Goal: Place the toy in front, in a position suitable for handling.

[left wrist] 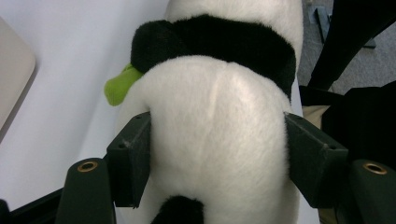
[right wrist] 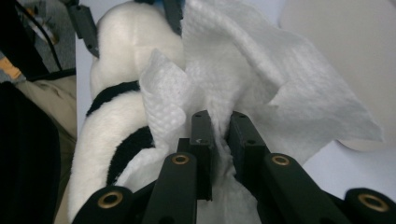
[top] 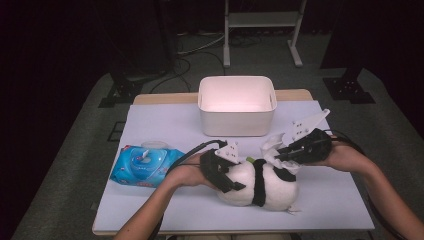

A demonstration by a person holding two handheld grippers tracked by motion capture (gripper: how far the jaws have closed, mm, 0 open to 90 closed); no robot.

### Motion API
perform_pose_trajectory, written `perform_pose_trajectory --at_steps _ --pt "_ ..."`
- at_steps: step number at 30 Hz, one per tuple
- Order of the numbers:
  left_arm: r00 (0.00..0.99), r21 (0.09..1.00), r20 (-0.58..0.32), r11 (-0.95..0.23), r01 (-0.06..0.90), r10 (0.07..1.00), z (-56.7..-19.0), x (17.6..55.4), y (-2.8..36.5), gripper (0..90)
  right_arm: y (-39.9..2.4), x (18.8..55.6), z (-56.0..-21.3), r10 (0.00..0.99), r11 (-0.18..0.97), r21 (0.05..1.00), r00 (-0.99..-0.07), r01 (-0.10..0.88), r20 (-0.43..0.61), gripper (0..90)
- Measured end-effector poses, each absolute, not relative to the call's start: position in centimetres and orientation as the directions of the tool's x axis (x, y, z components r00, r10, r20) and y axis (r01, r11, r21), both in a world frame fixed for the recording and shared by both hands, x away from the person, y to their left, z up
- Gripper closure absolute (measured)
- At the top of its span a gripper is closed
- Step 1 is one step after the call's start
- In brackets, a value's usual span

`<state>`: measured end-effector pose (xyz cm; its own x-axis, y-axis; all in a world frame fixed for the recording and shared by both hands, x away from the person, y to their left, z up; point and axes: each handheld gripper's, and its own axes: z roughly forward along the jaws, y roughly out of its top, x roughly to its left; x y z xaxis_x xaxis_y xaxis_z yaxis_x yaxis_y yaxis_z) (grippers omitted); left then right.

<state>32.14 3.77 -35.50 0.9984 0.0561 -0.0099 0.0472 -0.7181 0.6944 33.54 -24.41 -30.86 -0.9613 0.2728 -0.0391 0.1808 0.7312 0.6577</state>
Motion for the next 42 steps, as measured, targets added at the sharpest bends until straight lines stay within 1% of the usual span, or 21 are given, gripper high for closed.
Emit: perform_pose_trajectory --at_steps 6,11,20,24,28,29,30,36,37,42 --pt "0.998 0.698 -0.019 -0.714 0.057 0.061 -35.6 32.2 3.9 31.1 -25.7 33.6 -30.6 0.305 0.719 0.667 -0.951 0.195 -0.051 80.0" --pt "0.997 0.704 -0.031 -0.707 0.069 0.066 -35.6 32.4 4.1 31.1 -27.9 33.0 -31.2 0.346 0.712 0.660 -0.938 0.240 -0.032 79.9" --pt "0.997 0.698 -0.032 -0.712 0.075 0.074 -35.6 32.6 4.0 31.0 -28.9 31.7 -32.5 0.340 0.706 0.661 -0.940 0.255 -0.001 79.9" --pt "0.996 0.701 -0.031 -0.708 0.078 0.079 -35.6 32.6 3.9 31.1 -28.8 30.7 -32.8 0.314 0.705 0.666 -0.949 0.244 0.015 79.9" --pt "0.996 0.700 -0.032 -0.710 0.083 0.086 -35.5 32.7 3.8 31.5 -27.9 30.2 -32.4 0.279 0.710 0.671 -0.960 0.215 0.012 79.8" --pt "0.995 0.699 -0.032 -0.710 0.088 0.091 -35.5 32.6 3.6 31.7 -27.1 30.1 -32.2 0.267 0.729 0.656 -0.964 0.196 -0.009 79.8" --pt "0.995 0.699 -0.032 -0.710 0.088 0.091 -35.5 32.6 3.6 31.7 -27.1 30.1 -32.2 0.267 0.729 0.656 -0.964 0.196 -0.009 79.8" --pt "0.996 0.700 -0.026 -0.710 0.081 0.089 -35.2 32.4 3.2 31.7 -25.2 30.8 -31.3 0.231 0.727 0.667 -0.973 0.165 -0.012 79.8" --pt "0.996 0.700 -0.021 -0.710 0.075 0.084 -35.1 32.4 3.1 31.8 -24.2 31.1 -31.2 0.216 0.738 0.657 -0.976 0.154 -0.015 79.8" --pt "0.997 0.696 -0.012 -0.716 0.063 0.076 -35.0 32.3 2.9 31.8 -22.2 31.9 -31.4 0.189 0.761 0.633 -0.982 0.139 -0.012 79.8"
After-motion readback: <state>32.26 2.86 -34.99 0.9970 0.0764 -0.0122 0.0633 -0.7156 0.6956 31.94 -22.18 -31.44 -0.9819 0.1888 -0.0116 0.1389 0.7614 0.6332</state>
